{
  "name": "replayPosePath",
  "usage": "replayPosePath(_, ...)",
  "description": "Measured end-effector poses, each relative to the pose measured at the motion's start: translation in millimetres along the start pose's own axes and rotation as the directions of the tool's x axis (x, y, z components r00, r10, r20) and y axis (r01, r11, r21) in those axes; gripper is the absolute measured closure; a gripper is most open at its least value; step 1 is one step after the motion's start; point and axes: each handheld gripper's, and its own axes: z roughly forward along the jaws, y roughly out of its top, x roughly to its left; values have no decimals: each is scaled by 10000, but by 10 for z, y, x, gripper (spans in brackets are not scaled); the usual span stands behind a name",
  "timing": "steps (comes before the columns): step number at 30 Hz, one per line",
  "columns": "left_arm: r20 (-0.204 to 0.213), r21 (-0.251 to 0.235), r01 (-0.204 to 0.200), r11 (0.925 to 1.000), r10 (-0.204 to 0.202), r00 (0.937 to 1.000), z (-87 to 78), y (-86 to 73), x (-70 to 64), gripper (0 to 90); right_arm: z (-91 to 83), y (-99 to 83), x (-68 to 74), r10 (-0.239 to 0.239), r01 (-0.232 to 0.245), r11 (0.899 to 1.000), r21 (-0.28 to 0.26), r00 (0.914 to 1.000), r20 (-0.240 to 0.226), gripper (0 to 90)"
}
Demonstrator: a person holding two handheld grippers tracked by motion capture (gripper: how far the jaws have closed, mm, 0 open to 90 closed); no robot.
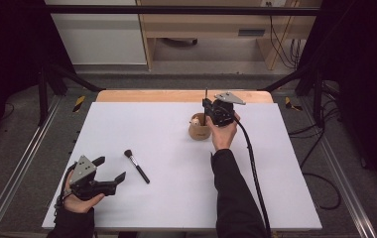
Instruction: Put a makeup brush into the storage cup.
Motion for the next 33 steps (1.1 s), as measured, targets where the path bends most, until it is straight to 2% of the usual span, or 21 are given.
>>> replayPosePath(15, 21, 42, -48, 10000, 48, 10000, 9, 1, -16, 82, 89, -171, -31, 57, -73, 9968, 793, 9998, 204, 854)
replayPosePath(23, 23, 29, -23, 10000, 23, 10000, 7, 2, -17, 84, 87, -184, -8, 77, -100, 9932, 1160, 9998, 197, 849)
replayPosePath(27, 33, 35, -53, 10000, 53, 10000, 9, 3, -22, 85, 62, -173, -11, 176, -221, 9906, 1350, 9993, 340, 779)
replayPosePath(33, 19, 15, -5, 10000, 5, 10000, 8, 6, -23, 86, -35, -121, 20, 39, -60, 9920, 1261, 9998, 169, 684)
